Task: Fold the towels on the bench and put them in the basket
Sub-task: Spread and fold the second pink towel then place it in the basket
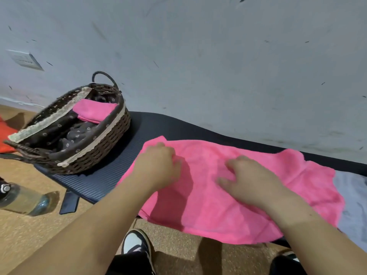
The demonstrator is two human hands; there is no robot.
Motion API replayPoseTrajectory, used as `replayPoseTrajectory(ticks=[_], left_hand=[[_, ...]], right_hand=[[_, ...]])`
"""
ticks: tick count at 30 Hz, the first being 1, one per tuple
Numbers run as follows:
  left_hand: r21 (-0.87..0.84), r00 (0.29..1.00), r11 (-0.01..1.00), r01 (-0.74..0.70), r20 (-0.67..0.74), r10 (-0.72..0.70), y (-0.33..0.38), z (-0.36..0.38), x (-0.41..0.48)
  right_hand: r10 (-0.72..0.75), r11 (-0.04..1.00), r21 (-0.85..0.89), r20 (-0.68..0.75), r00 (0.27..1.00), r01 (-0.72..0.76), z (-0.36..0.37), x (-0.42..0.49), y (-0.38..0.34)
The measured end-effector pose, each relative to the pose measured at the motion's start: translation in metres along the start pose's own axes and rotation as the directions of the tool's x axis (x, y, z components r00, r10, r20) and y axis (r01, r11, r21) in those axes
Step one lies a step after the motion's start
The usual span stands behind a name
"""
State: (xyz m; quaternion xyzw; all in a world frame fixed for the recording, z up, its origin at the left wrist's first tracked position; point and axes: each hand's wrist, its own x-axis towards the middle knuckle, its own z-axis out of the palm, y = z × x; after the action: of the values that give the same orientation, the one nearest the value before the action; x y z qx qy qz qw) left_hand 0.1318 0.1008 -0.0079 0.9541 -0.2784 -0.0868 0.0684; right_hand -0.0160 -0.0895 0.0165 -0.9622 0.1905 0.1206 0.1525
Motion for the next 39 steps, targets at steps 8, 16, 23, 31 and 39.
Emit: replayPoseTrajectory(ticks=[8,16,23,31,39], left_hand=[[-0.475,0.953,0.863,0.174,-0.141,-0.269,-0.042,0.018,0.054],[-0.408,0.943,0.873,0.267,-0.076,-0.324,-0.039,-0.015,0.066],[-0.304,0.958,0.910,0.283,0.045,-0.283,-0.039,0.001,0.068],[-0.852,0.842,0.409,0.327,0.066,-0.536,-0.039,-0.023,0.067],[-0.856,0.927,0.473,0.208,0.018,-0.376,-0.039,-0.023,0.064]], right_hand=[[-0.094,0.995,0.040,0.074,0.993,0.091,0.038,0.034,-0.026],[-0.136,0.988,0.092,0.092,0.986,0.128,0.039,0.036,-0.018],[-0.107,0.993,0.060,0.123,0.987,0.100,0.035,0.036,-0.028],[-0.088,0.994,0.079,0.134,0.987,0.078,0.034,0.037,-0.030],[-0.077,0.993,0.104,0.124,0.989,0.064,0.021,0.032,-0.043]])
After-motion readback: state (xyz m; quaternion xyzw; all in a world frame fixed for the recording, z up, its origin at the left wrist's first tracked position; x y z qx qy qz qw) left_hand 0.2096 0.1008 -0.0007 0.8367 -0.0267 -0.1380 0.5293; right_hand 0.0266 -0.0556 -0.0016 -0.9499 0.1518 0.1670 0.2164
